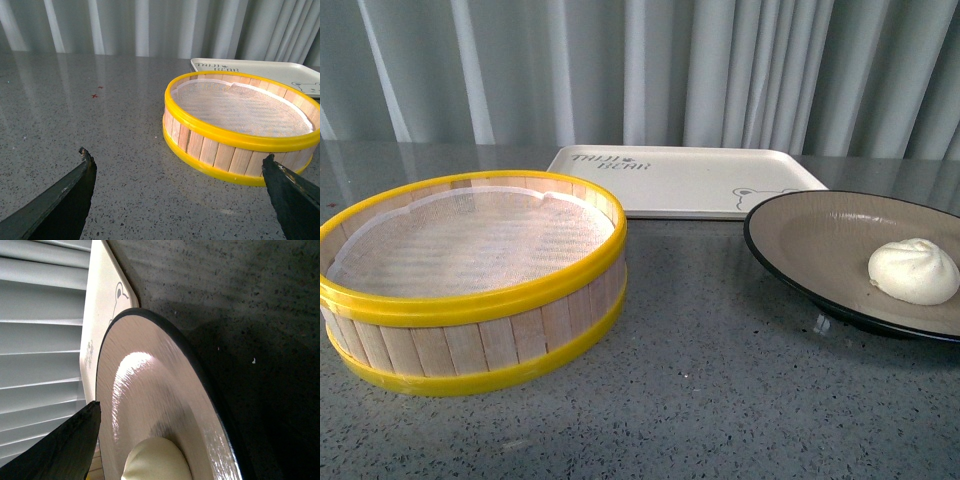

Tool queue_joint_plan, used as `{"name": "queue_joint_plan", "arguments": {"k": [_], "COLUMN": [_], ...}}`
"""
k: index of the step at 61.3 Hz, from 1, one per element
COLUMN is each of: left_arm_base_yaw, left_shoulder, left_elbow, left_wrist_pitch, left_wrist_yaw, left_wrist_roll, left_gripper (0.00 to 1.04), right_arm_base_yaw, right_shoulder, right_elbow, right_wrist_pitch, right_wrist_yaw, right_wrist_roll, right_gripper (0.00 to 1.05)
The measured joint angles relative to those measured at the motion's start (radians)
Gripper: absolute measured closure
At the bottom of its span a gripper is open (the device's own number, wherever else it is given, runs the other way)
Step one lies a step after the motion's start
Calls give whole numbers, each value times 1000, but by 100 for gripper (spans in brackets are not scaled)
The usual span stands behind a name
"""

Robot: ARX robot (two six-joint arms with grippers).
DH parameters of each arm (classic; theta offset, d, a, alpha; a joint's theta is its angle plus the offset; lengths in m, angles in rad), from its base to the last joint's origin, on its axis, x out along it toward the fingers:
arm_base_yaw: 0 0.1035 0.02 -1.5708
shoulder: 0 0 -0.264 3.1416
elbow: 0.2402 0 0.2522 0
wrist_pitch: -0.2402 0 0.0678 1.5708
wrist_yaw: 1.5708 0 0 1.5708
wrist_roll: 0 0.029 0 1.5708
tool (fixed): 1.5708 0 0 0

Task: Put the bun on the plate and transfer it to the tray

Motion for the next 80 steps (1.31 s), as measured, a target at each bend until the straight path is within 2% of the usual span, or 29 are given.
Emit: {"name": "queue_joint_plan", "arguments": {"k": [9,12,31,60,80], "left_arm_base_yaw": [0,0,0,0,0], "left_shoulder": [0,0,0,0,0], "left_elbow": [0,0,0,0,0], "left_wrist_pitch": [0,0,0,0,0], "left_wrist_yaw": [0,0,0,0,0], "left_wrist_roll": [0,0,0,0,0], "left_gripper": [7,7,7,7,7], "right_arm_base_yaw": [-3,-8,-13,40,75], "right_shoulder": [14,20,22,-24,-19], "right_elbow": [4,10,21,-18,-62], "right_wrist_pitch": [1,2,3,93,417], "right_wrist_yaw": [3,3,-6,-2,7], "right_wrist_roll": [10,16,22,14,126], "right_gripper": [36,48,102,102,102]}}
